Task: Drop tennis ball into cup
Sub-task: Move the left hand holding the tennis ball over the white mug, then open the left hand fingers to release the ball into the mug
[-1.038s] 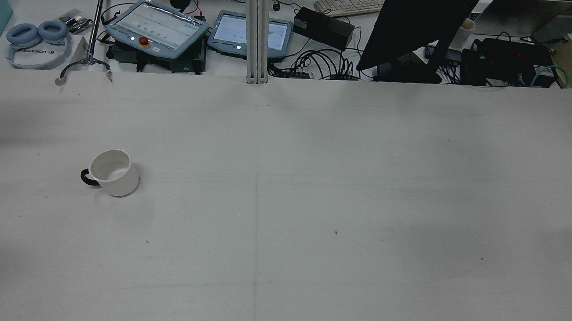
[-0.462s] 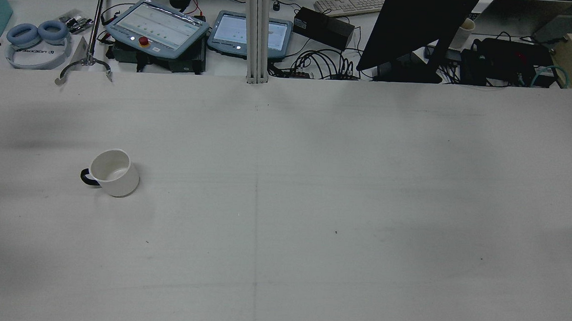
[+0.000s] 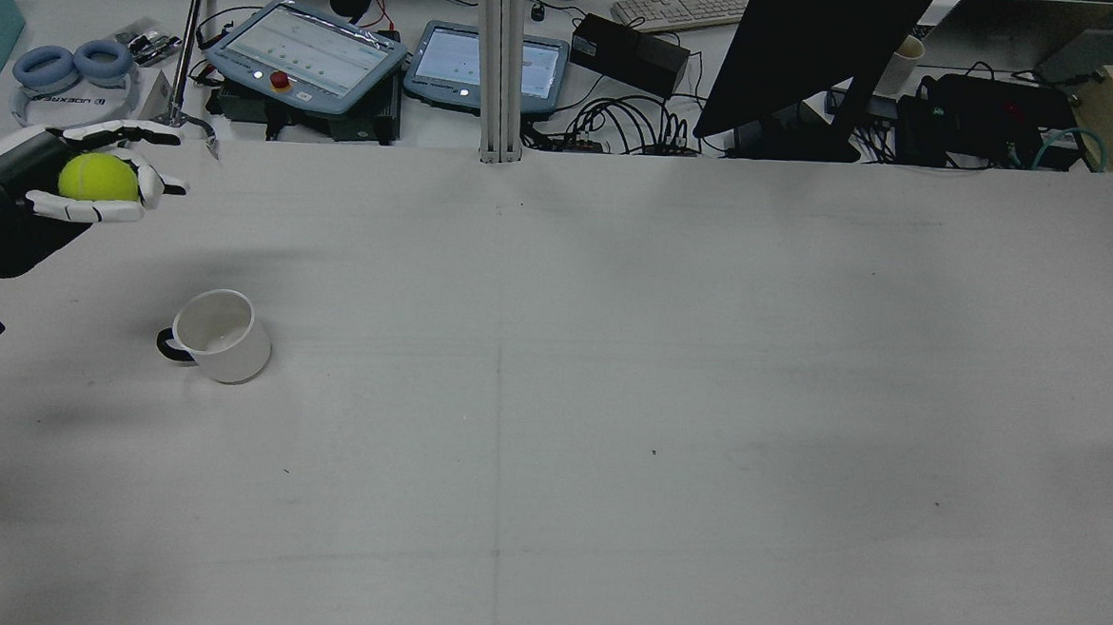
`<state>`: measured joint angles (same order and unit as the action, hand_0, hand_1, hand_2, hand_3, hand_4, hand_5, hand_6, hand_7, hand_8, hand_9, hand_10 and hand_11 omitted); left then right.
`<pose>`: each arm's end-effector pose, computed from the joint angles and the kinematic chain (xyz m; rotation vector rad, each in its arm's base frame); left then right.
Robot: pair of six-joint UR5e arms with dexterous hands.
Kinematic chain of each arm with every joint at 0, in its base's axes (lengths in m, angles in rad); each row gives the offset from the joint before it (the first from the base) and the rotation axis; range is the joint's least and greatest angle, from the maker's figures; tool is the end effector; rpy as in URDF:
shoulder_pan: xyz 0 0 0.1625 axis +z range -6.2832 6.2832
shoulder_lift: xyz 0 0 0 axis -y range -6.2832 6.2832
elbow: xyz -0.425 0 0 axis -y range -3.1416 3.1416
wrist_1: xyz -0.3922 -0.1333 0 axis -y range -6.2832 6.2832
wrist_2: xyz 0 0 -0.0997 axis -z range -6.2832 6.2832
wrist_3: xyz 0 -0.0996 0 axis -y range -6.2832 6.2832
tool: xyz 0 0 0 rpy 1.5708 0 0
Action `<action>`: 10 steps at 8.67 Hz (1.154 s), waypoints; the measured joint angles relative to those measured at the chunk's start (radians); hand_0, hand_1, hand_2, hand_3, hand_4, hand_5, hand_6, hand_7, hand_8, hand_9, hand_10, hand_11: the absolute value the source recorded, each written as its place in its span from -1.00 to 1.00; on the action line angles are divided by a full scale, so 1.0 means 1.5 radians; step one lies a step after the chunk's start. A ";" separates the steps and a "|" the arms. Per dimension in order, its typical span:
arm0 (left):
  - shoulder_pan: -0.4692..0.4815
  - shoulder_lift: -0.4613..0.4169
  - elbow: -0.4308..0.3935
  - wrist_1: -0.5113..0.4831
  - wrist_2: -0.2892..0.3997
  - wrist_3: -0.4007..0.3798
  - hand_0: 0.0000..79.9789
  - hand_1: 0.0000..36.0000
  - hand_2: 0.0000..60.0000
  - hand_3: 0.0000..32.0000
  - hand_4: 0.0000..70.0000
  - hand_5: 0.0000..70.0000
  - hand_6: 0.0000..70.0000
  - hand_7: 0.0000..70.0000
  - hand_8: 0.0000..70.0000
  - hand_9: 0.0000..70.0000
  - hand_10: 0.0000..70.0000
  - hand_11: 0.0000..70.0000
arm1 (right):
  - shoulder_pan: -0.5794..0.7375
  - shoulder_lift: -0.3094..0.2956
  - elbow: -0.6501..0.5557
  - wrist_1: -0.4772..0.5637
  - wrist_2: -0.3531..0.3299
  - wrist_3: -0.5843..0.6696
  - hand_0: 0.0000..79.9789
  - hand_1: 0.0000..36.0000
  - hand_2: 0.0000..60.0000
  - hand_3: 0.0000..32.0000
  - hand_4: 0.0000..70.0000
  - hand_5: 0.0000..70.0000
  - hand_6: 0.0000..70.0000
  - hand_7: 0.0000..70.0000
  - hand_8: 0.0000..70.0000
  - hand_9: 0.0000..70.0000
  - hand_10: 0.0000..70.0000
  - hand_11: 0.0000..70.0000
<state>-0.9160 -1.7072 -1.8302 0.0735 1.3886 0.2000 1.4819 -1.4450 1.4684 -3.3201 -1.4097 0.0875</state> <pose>0.2113 -0.5238 0.4959 -0.3696 2.2657 -1.5884 0.1019 -0.5383 0.6887 -0.0116 1.9802 -2.3039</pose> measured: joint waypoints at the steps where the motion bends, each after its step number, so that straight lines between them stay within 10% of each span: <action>1: 0.031 -0.012 0.004 0.003 -0.010 0.009 0.34 -0.26 -0.45 -1.00 -0.18 -0.35 1.00 1.00 0.27 0.63 -0.42 -0.12 | 0.000 0.000 0.000 0.000 0.000 0.000 -1.00 -1.00 -1.00 -1.00 -1.00 -1.00 -1.00 -1.00 -1.00 -1.00 -1.00 -1.00; 3: 0.070 -0.031 0.025 0.003 -0.025 0.019 0.32 -0.27 -0.42 -1.00 -0.21 -0.37 1.00 1.00 0.23 0.57 -0.44 -0.15 | 0.000 0.000 0.000 0.000 0.000 0.000 -1.00 -1.00 -1.00 -1.00 -1.00 -1.00 -1.00 -1.00 -1.00 -1.00 -1.00 -1.00; 4: 0.084 -0.036 0.045 -0.008 -0.027 0.020 0.26 -0.20 -0.31 -1.00 -0.35 -0.51 0.95 0.57 -0.22 -0.17 -0.57 -0.35 | 0.000 0.000 0.000 0.000 0.000 0.000 -1.00 -1.00 -1.00 -1.00 -1.00 -1.00 -1.00 -1.00 -1.00 -1.00 -1.00 -1.00; 5: 0.093 -0.038 0.070 -0.029 -0.028 0.020 0.21 -0.19 -0.33 -1.00 -0.49 -0.67 0.11 -0.33 -0.59 -0.62 -0.70 -0.53 | 0.000 0.000 0.000 0.000 0.000 0.000 -1.00 -1.00 -1.00 -1.00 -1.00 -1.00 -1.00 -1.00 -1.00 -1.00 -1.00 -1.00; 6: 0.098 -0.039 0.090 -0.049 -0.028 0.020 0.15 -0.31 -0.30 -1.00 -0.61 -0.73 -0.09 -0.66 -0.70 -0.78 -0.78 -0.65 | 0.000 0.000 0.000 0.000 0.000 0.000 -1.00 -1.00 -1.00 -1.00 -1.00 -1.00 -1.00 -1.00 -1.00 -1.00 -1.00 -1.00; 10: 0.100 -0.038 0.109 -0.073 -0.026 0.020 0.04 -0.43 -0.18 -1.00 -0.70 -0.75 -0.10 -0.86 -0.75 -0.88 -0.83 -0.73 | 0.000 0.000 0.001 0.000 0.000 0.000 -1.00 -1.00 -1.00 -1.00 -1.00 -1.00 -1.00 -1.00 -1.00 -1.00 -1.00 -1.00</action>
<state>-0.7666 -1.7645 -1.6666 -0.0358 1.3492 0.2299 1.4818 -1.4450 1.4692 -3.3199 -1.4097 0.0874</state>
